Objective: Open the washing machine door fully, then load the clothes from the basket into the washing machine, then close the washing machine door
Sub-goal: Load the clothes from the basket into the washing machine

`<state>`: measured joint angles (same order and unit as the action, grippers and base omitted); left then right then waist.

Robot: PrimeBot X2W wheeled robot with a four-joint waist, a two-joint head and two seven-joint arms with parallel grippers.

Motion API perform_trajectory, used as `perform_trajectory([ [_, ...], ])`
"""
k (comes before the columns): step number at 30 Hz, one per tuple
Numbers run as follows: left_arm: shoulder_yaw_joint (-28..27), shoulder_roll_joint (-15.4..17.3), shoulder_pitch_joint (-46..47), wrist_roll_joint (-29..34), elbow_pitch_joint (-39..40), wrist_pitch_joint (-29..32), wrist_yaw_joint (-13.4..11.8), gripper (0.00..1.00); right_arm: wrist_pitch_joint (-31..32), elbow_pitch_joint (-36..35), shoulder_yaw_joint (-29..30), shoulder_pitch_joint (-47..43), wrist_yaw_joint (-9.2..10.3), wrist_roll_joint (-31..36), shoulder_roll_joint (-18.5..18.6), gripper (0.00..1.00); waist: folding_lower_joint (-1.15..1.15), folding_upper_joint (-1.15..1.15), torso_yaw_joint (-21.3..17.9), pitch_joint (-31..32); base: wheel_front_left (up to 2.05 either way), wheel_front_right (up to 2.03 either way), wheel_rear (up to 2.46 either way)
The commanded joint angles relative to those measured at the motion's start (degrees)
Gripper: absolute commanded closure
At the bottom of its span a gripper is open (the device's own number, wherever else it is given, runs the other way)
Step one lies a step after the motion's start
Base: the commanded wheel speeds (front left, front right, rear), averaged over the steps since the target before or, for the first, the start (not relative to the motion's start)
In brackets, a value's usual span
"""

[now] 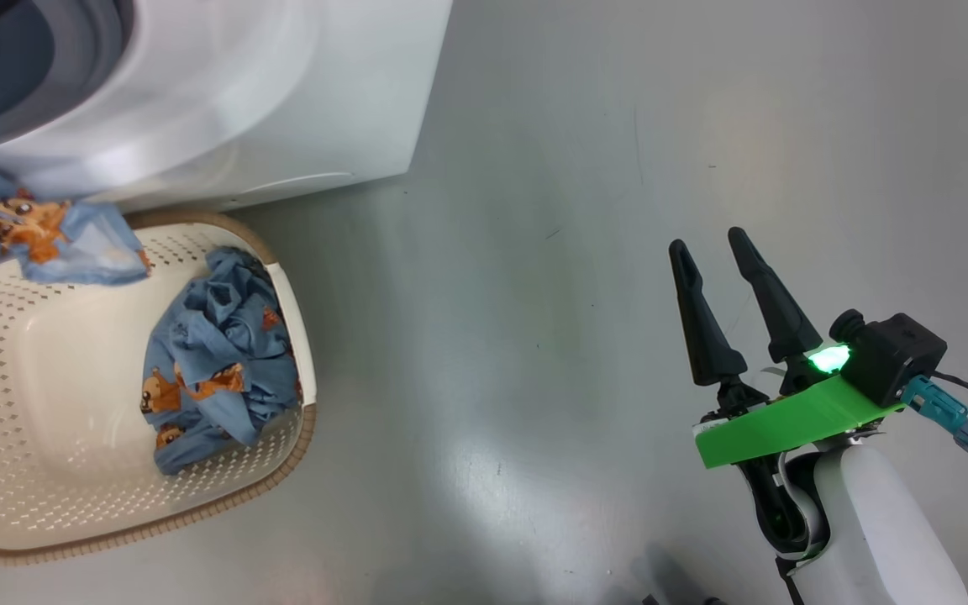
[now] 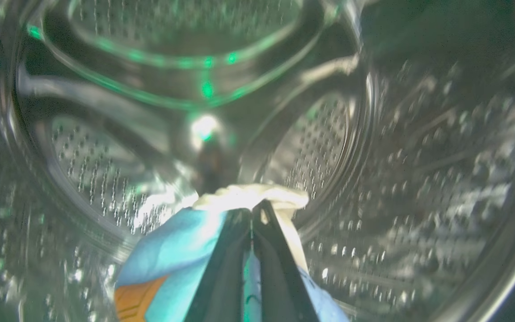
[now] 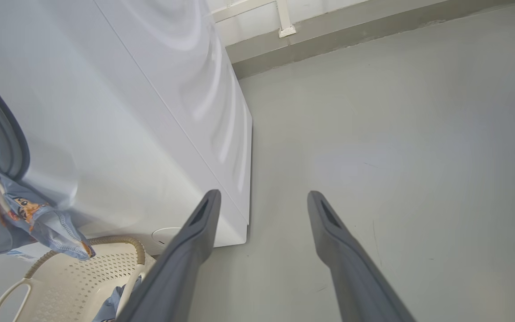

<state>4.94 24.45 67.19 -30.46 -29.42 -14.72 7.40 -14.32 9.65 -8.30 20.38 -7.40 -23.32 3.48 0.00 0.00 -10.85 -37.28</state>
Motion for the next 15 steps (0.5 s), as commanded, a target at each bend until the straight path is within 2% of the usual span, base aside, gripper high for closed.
perform_trajectory([
  [1,-0.51,2.87,-1.72,0.40,-0.12,-0.28,0.09,1.00,-0.68,-1.21,-1.16,-0.69,-0.09,-0.16,-0.52,0.00,0.00,0.00,0.06,0.08,0.00,0.00,0.00],
  [4,1.56,3.05,-2.03,-0.41,-4.79,-0.28,0.09,1.00,-0.68,-1.04,-1.29,-0.74,-0.09,-0.18,-0.54,0.00,0.00,0.00,0.19,0.24,0.00,0.00,0.00],
  [5,2.28,3.01,-1.92,-1.09,-6.94,-0.28,0.09,0.89,-0.68,-0.98,-1.38,-0.76,-0.09,-0.18,-0.55,0.00,0.00,0.00,0.24,0.34,0.00,0.00,0.00],
  [7,4.46,3.38,-1.31,-1.85,-10.20,-0.28,0.09,0.51,-0.68,-0.91,-1.46,-0.77,-0.09,-0.16,-0.56,0.00,0.00,0.00,0.34,0.43,0.00,0.00,0.00],
  [8,5.86,3.35,-1.08,-2.64,-12.16,-0.28,0.09,0.19,-0.68,-0.87,-1.46,-0.82,-0.09,-0.15,-0.57,0.00,0.00,0.00,0.44,0.53,0.00,0.00,0.00],
  [9,7.29,3.69,-0.60,-2.88,-13.28,-0.28,0.09,0.00,-0.68,-0.87,-1.41,-0.86,-0.09,-0.14,-0.57,0.00,0.00,0.00,0.55,0.54,0.00,0.00,0.00],
  [10,9.09,3.96,0.14,-4.14,-15.76,-0.28,0.09,0.00,-0.68,-0.84,-1.35,-0.90,-0.09,-0.11,-0.57,0.00,0.00,0.00,0.76,0.66,0.00,0.00,0.00],
  [15,11.78,4.40,0.73,-6.97,-17.34,-0.28,0.09,0.00,-0.68,-0.73,-1.03,-0.84,-0.09,0.04,-0.58,0.00,0.00,0.00,1.46,1.07,0.00,0.00,0.00],
])
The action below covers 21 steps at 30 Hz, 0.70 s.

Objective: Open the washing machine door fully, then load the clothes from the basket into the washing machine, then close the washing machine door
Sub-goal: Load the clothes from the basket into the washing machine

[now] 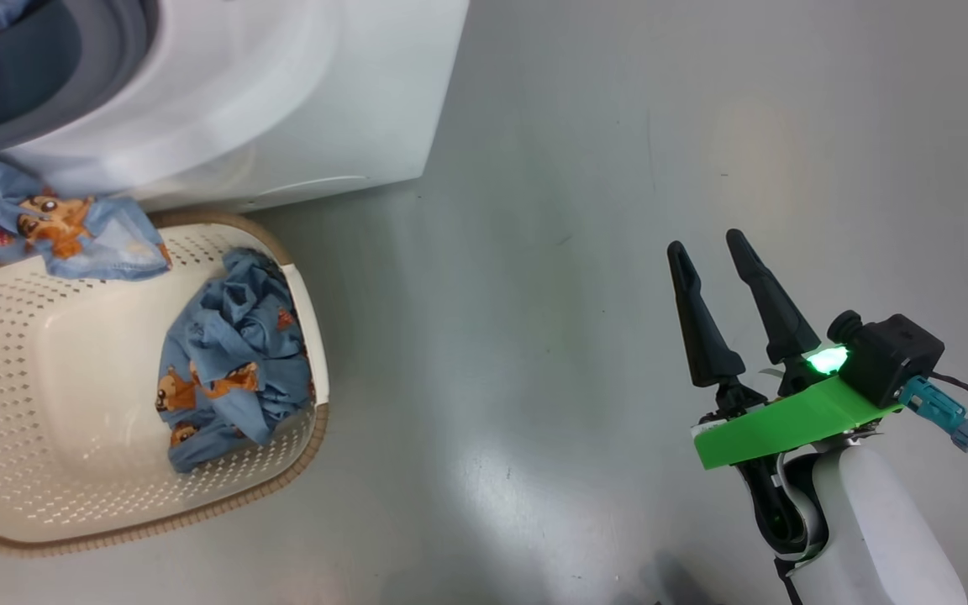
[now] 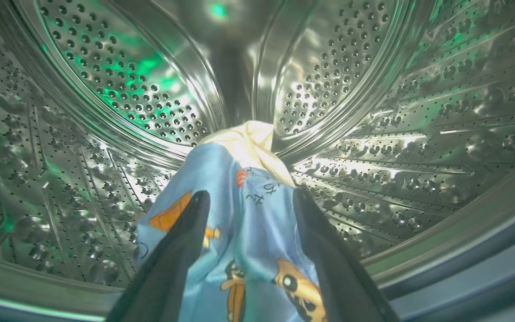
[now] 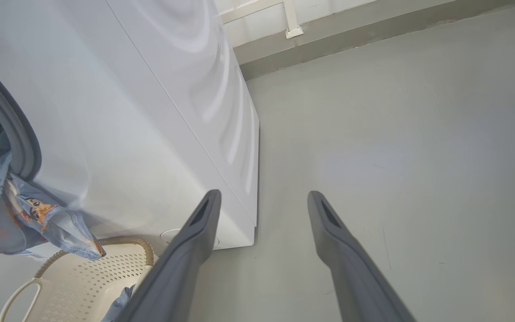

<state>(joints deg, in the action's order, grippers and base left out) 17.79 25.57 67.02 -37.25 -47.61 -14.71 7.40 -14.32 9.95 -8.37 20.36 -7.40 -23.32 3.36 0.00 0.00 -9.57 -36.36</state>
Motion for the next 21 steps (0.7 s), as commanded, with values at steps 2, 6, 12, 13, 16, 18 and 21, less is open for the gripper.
perform_trajectory([
  [2,-0.79,3.23,0.37,-1.28,1.06,-0.29,0.09,0.00,-0.68,-1.03,-0.88,-0.79,-0.09,0.13,-0.46,0.00,0.00,0.00,0.48,0.38,0.00,0.00,0.00],
  [6,-1.09,2.78,-1.46,-2.97,2.32,-0.29,0.09,0.00,-0.68,-1.07,-0.62,-0.82,-0.09,0.28,-0.36,0.00,0.00,0.00,1.14,0.75,0.00,0.00,0.00],
  [12,-3.81,1.66,-5.04,-3.05,5.61,-0.29,0.09,0.00,-0.68,-1.24,-0.15,-1.12,-0.09,0.41,0.02,0.00,0.00,0.00,2.09,1.12,0.00,0.00,0.00],
  [13,-4.86,1.22,-5.91,-2.96,6.44,-0.29,0.09,0.00,-0.68,-1.26,0.00,-1.17,-0.09,0.44,0.10,0.00,0.00,0.00,2.33,1.25,0.00,0.00,0.00],
  [16,-7.20,-0.08,-8.96,-2.06,8.97,-0.29,0.09,0.00,-0.68,-1.30,0.30,-1.29,-0.09,0.49,0.35,0.00,0.00,0.00,2.84,1.54,0.00,0.00,0.00],
  [18,-9.12,-0.93,-11.09,-1.38,10.78,-0.29,0.09,0.00,-0.68,-1.35,0.48,-1.36,-0.09,0.51,0.51,0.00,0.00,0.00,3.13,1.73,0.00,0.00,0.00],
  [21,-10.96,-2.11,-14.68,0.33,13.59,-0.29,0.09,0.00,-0.68,-1.45,0.83,-1.57,-0.09,0.55,0.74,0.00,0.00,0.00,3.64,2.12,0.00,0.00,0.00],
])
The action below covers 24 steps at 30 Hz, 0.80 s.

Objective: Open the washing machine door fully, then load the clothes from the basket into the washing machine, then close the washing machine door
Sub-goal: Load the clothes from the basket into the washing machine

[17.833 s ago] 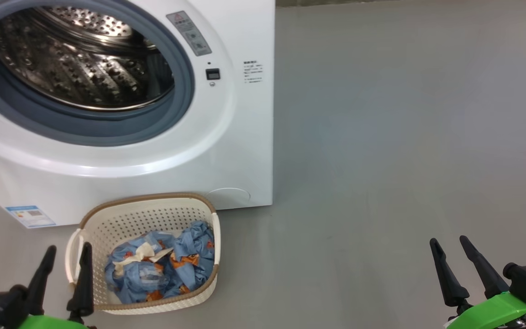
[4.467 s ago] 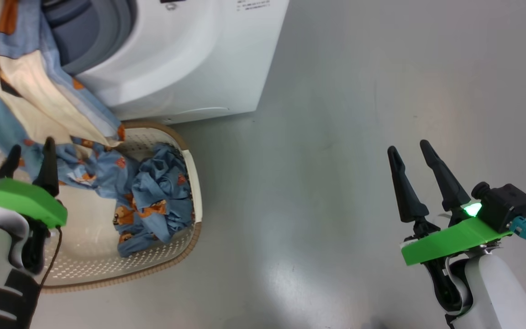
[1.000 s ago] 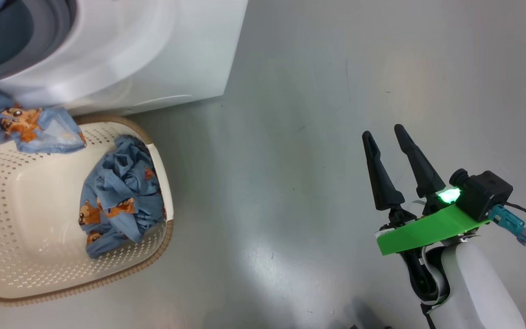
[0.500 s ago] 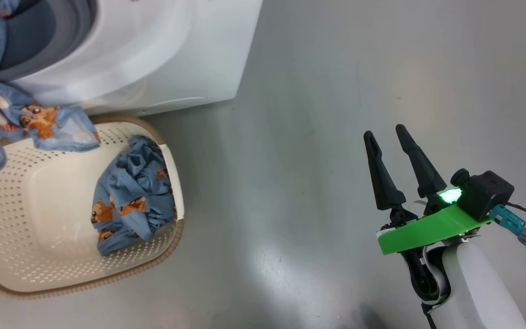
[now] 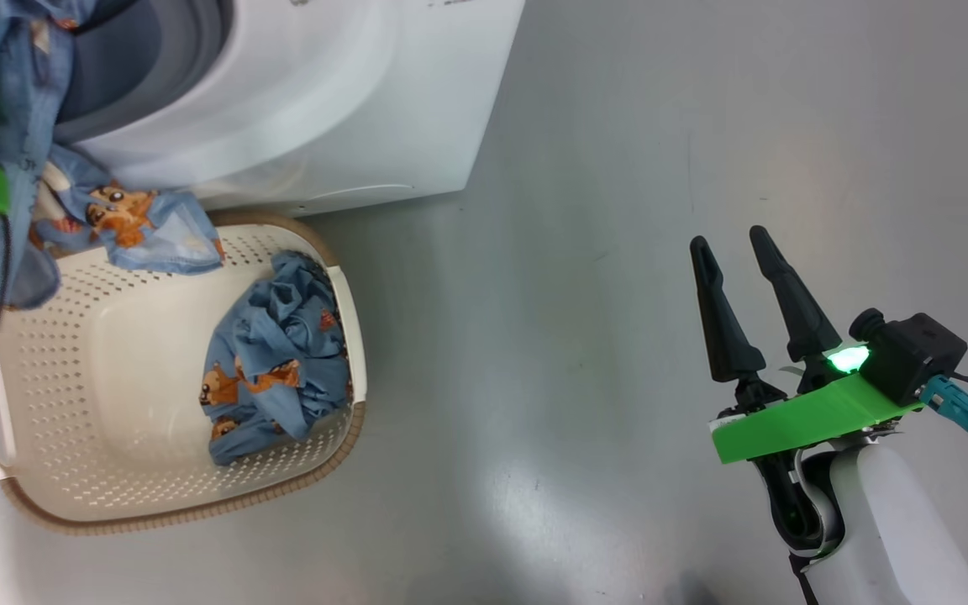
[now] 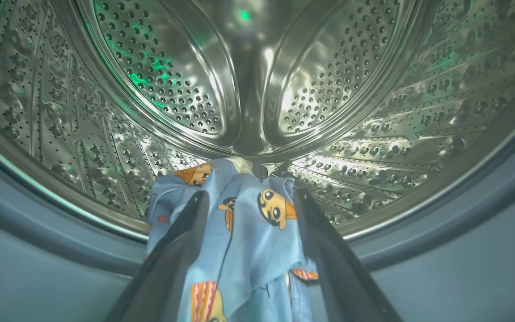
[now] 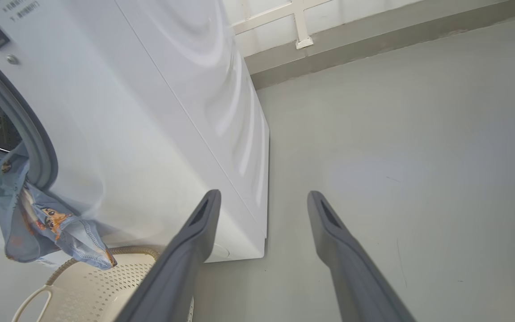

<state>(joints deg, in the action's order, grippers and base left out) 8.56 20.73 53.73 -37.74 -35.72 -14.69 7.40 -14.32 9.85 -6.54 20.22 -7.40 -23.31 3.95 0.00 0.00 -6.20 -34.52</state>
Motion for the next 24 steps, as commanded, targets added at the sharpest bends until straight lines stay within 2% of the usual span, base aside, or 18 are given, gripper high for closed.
perform_trajectory([
  [1,-2.45,2.37,-2.61,1.28,2.55,-0.30,0.09,0.00,-0.68,-1.39,-0.90,-1.55,-0.09,0.55,0.22,0.00,0.00,0.00,0.42,0.44,0.00,0.00,0.00],
  [24,-17.96,-4.60,-33.58,9.71,22.05,-0.30,0.09,0.00,-0.68,-1.90,0.71,-3.85,-0.09,0.55,2.14,0.00,0.00,0.00,2.85,2.87,0.00,0.00,0.00],
])
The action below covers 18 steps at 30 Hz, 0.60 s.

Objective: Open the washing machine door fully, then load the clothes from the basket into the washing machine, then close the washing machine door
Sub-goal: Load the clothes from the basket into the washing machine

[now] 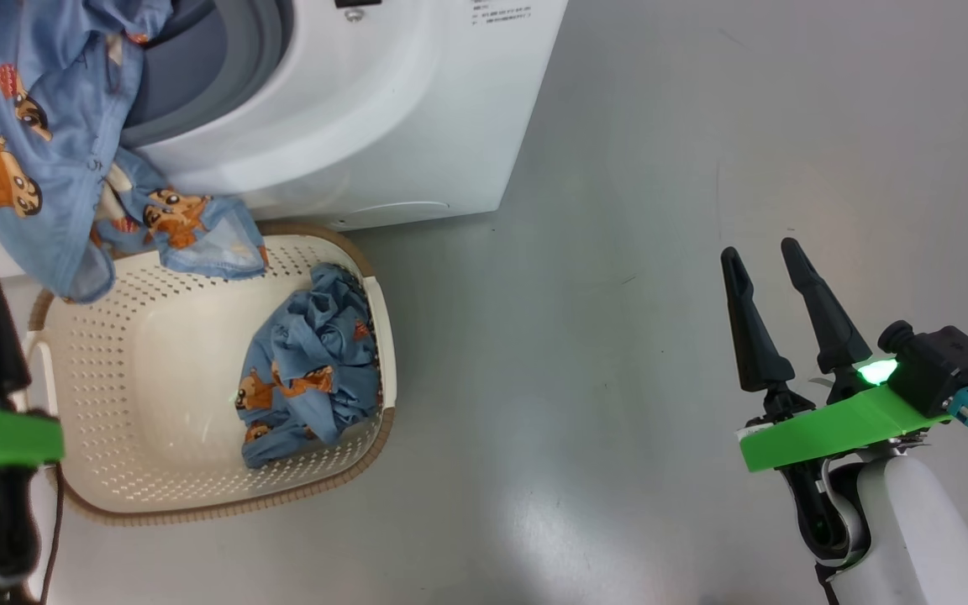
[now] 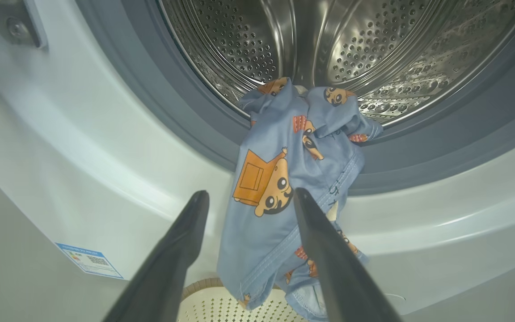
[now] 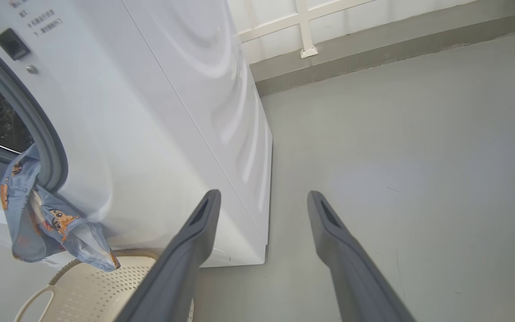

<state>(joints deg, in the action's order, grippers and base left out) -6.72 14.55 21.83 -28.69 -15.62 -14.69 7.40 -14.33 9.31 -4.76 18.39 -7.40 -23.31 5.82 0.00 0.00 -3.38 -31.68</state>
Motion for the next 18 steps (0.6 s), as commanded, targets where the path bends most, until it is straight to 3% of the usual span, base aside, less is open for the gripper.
perform_trajectory([
  [1,-3.38,1.24,-2.75,0.84,2.74,-0.30,0.09,0.00,-0.67,-1.35,-1.08,-2.04,-0.09,0.54,0.32,0.00,0.00,0.00,0.04,0.05,0.00,0.00,0.00],
  [18,-6.02,-1.26,-8.95,1.78,7.09,-0.30,0.09,0.00,-0.67,-1.23,-1.36,-1.78,-0.09,0.45,0.52,0.00,0.00,0.00,-0.26,0.09,0.00,0.00,0.00],
])
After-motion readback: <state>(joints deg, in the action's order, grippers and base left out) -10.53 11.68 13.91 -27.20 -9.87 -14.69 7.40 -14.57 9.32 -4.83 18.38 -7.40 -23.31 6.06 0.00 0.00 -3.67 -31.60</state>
